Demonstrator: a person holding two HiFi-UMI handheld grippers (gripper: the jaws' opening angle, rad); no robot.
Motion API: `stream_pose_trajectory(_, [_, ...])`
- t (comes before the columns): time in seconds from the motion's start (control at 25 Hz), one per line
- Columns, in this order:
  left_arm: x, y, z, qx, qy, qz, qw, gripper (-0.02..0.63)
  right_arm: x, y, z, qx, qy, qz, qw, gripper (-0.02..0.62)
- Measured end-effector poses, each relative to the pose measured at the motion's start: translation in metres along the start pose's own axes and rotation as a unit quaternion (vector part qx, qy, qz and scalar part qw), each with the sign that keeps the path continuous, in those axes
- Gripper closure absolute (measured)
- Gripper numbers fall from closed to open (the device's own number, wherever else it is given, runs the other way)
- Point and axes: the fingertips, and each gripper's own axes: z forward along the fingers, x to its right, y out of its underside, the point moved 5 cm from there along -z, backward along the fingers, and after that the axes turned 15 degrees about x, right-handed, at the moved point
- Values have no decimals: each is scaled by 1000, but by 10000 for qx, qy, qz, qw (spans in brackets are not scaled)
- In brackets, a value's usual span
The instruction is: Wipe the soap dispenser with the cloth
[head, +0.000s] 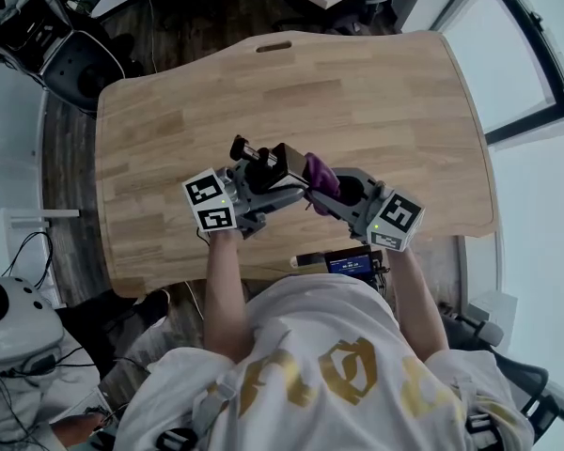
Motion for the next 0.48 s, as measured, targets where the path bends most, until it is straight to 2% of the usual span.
stream_pose_trajectory(0.28, [5,-3,3,19,163,-202,9997,262,-3,-2,3,-17,-11,-9,10000,518])
stream_pose_trajectory(0.48, [10,-5,13,98,344,-164,9992,262,-4,3,7,-119,30,-39,9999,518])
